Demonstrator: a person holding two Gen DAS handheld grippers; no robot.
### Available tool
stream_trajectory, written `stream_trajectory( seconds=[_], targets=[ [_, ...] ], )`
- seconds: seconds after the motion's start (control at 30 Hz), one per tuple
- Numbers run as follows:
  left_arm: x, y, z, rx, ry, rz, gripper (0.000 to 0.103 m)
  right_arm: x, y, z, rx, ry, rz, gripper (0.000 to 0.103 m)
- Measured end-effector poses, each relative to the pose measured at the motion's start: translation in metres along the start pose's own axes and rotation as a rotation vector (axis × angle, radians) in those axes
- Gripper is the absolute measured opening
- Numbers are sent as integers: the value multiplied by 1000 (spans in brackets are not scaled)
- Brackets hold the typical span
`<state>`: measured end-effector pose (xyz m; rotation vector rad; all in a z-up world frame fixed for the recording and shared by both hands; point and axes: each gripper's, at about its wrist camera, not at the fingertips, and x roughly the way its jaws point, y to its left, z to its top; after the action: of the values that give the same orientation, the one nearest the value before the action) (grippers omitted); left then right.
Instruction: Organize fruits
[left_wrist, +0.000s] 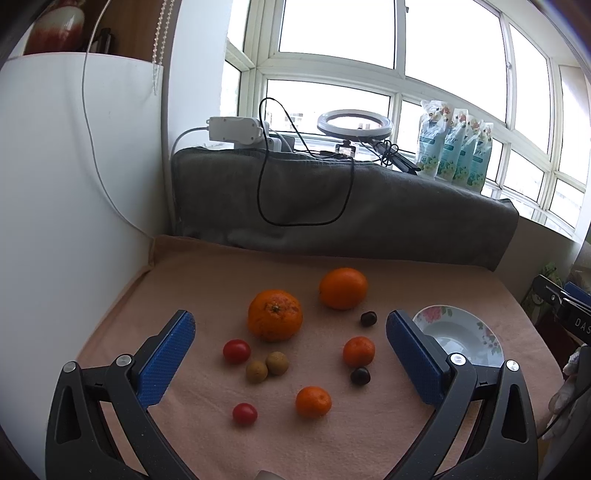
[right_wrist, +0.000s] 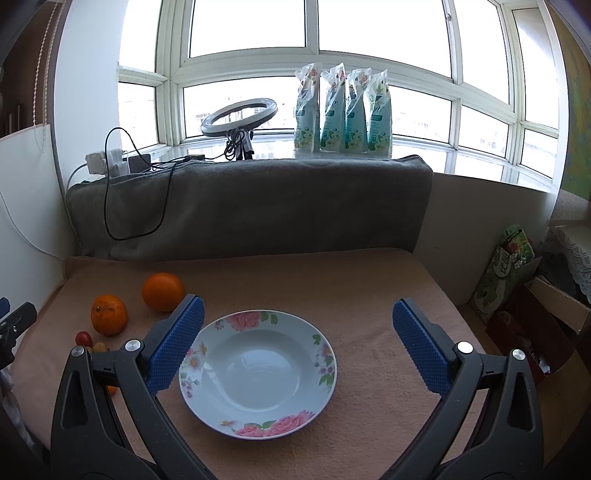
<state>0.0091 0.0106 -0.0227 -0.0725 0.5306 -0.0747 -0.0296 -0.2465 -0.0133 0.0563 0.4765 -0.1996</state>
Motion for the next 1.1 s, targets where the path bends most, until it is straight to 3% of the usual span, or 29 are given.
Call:
stream_trajectory(
  seconds=[0.2,0.6,0.87,1.07,1.1],
  targets=[
    [8,13,-2,-19,20,13,103,13,2,1,11,39,73,103],
    [37,35,-7,-58,93,-23,98,63,32,11,43,208,369,103],
    [66,19,-3,-34,141,-107,94,121,54,22,19,366,456,103],
    [104,-8,5,19,208,-205,82,172,62,29,81,499,521,103],
    [111,-12,6,20,227,-226,76,180,65,30,89,518,528,102]
  ],
)
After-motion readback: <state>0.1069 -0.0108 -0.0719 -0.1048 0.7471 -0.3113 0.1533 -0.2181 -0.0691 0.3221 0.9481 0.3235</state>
